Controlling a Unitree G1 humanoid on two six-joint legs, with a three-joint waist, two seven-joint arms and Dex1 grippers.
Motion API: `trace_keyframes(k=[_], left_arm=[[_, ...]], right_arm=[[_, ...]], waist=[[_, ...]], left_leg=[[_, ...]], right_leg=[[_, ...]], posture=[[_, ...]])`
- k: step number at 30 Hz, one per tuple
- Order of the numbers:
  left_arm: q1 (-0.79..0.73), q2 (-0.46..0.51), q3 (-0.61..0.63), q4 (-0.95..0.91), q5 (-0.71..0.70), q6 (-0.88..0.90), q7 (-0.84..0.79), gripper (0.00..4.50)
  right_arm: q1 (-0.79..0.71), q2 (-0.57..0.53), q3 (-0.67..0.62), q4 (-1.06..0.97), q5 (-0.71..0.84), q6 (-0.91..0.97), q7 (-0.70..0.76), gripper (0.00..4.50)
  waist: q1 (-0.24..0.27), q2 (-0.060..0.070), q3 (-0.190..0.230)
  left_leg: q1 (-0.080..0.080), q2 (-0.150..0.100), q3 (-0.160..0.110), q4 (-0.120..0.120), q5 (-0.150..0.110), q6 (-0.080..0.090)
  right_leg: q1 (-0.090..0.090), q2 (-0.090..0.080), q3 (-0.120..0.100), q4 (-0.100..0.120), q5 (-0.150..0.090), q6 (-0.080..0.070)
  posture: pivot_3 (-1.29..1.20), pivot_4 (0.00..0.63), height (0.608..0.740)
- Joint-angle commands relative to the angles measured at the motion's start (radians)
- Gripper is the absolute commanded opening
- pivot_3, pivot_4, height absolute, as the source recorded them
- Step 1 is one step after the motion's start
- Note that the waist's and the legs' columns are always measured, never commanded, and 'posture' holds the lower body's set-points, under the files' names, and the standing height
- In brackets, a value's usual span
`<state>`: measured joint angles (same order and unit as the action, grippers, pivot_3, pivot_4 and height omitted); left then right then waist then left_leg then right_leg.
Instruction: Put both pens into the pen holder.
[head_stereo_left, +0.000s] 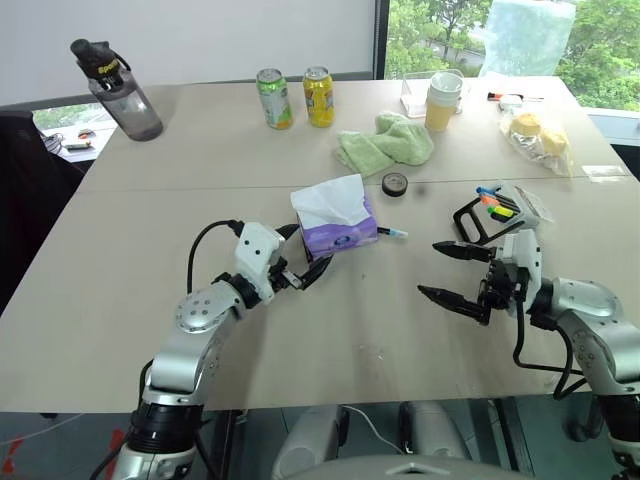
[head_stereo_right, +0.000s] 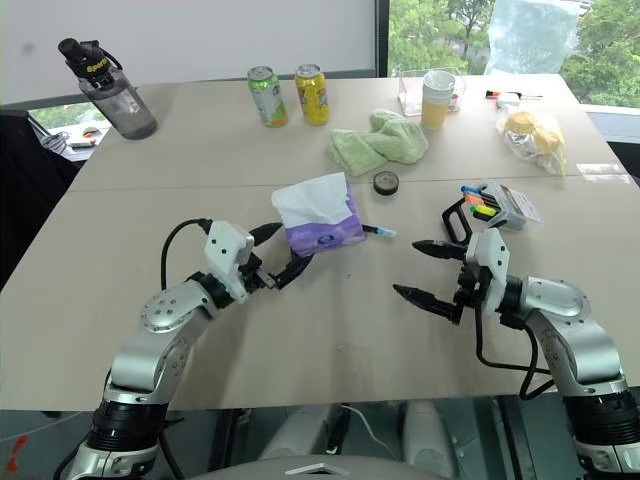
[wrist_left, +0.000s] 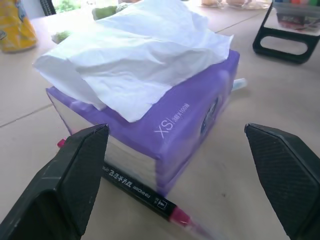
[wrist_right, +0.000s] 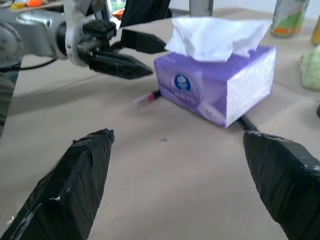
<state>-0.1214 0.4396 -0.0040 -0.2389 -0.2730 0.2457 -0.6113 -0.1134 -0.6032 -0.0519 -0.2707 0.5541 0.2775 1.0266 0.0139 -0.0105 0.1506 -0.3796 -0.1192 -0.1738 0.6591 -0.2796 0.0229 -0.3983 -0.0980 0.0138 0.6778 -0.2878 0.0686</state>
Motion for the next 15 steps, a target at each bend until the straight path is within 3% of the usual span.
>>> trace_keyframes(k=[1, 9, 12, 15], left_arm=[[-0.042, 0.001, -0.039, 0.066, 0.051, -0.077, -0.025, 4.50], [-0.175, -0.024, -0.109, 0.260, 0.153, -0.125, -0.018, 4.50], [-0.189, -0.028, -0.117, 0.286, 0.165, -0.160, -0.032, 3.68], [-0.195, -0.028, -0.121, 0.307, 0.176, -0.175, -0.036, 2.43]], right_arm=[[0.010, 0.002, -0.045, -0.067, 0.032, 0.007, -0.040, 4.43], [0.062, -0.006, -0.058, -0.099, 0.015, -0.003, -0.080, 4.43], [0.074, -0.005, -0.061, -0.106, 0.014, -0.007, -0.088, 4.50], [0.085, -0.004, -0.066, -0.110, 0.013, -0.011, -0.092, 4.50]], waist=[[0.000, 0.000, 0.000], [0.001, 0.000, 0.000], [-0.001, 0.000, 0.000], [0.000, 0.000, 0.000]], left_leg=[[0.000, 0.000, 0.000, 0.000, 0.000, 0.000], [0.000, 0.000, 0.000, 0.001, 0.000, 0.000], [0.000, 0.000, 0.000, 0.001, 0.000, 0.000], [0.000, 0.000, 0.000, 0.001, 0.000, 0.000]], right_leg=[[0.000, 0.000, 0.000, 0.000, 0.000, 0.000], [0.000, 0.000, 0.000, 0.000, 0.000, 0.000], [0.000, 0.000, 0.000, 0.001, 0.000, 0.000], [0.000, 0.000, 0.000, 0.001, 0.000, 0.000]], posture=[[0.00, 0.150, 0.740], [0.00, 0.150, 0.740], [0.00, 0.150, 0.740], [0.00, 0.150, 0.740]])
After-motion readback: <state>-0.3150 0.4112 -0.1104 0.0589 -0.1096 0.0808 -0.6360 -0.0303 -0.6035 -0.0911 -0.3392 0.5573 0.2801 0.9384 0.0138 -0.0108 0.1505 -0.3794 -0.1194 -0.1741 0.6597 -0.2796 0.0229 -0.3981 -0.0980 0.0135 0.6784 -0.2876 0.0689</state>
